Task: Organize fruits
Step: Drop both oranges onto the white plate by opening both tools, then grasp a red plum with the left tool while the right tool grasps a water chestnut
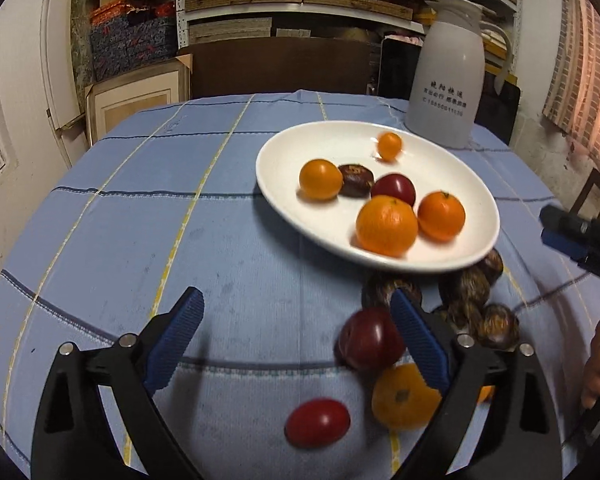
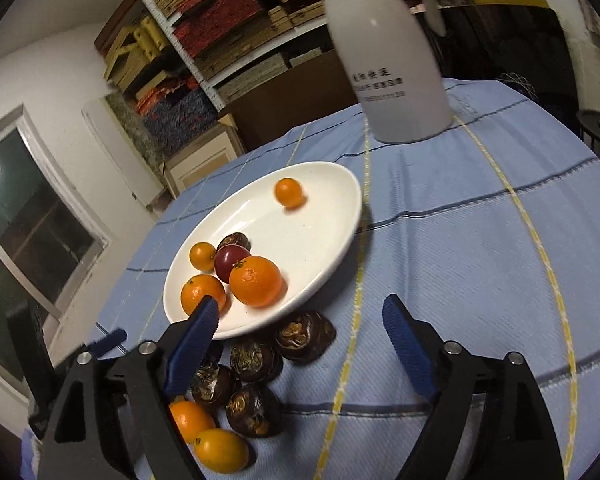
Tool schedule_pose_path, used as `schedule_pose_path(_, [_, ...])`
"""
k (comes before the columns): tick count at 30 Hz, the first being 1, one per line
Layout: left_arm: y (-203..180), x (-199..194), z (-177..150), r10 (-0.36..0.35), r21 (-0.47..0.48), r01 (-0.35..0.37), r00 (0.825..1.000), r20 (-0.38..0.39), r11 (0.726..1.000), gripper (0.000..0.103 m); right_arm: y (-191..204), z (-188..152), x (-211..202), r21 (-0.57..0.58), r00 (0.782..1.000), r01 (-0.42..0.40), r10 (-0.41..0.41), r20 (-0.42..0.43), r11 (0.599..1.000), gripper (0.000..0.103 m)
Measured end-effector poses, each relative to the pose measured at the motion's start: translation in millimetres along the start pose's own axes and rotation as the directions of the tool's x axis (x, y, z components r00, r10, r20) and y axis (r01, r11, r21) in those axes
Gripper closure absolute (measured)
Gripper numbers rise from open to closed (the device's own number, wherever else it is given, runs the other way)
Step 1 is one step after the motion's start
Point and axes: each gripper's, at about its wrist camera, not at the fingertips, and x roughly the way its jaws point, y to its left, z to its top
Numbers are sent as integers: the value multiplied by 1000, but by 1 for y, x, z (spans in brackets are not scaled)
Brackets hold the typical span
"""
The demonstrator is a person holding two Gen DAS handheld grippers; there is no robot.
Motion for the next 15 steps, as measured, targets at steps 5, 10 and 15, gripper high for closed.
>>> schedule_pose_path(5, [-7,4,-3,-23,38,24,999,-25,999,11,-3,-1,-2,-1,1000,-1,1,-3,1000,17])
schedule_pose_path(10, [1,3,-1,29,39,-29,1000,-7,999,8,-4,-2,-5,-4,1000,-1,1,-10,1000,17])
schedule_pose_path(15, [33,-2,-1,20,-88,-20,1000,-7,996,9,-4,-1,-8,17,1000,-13,13,-4,1000,17])
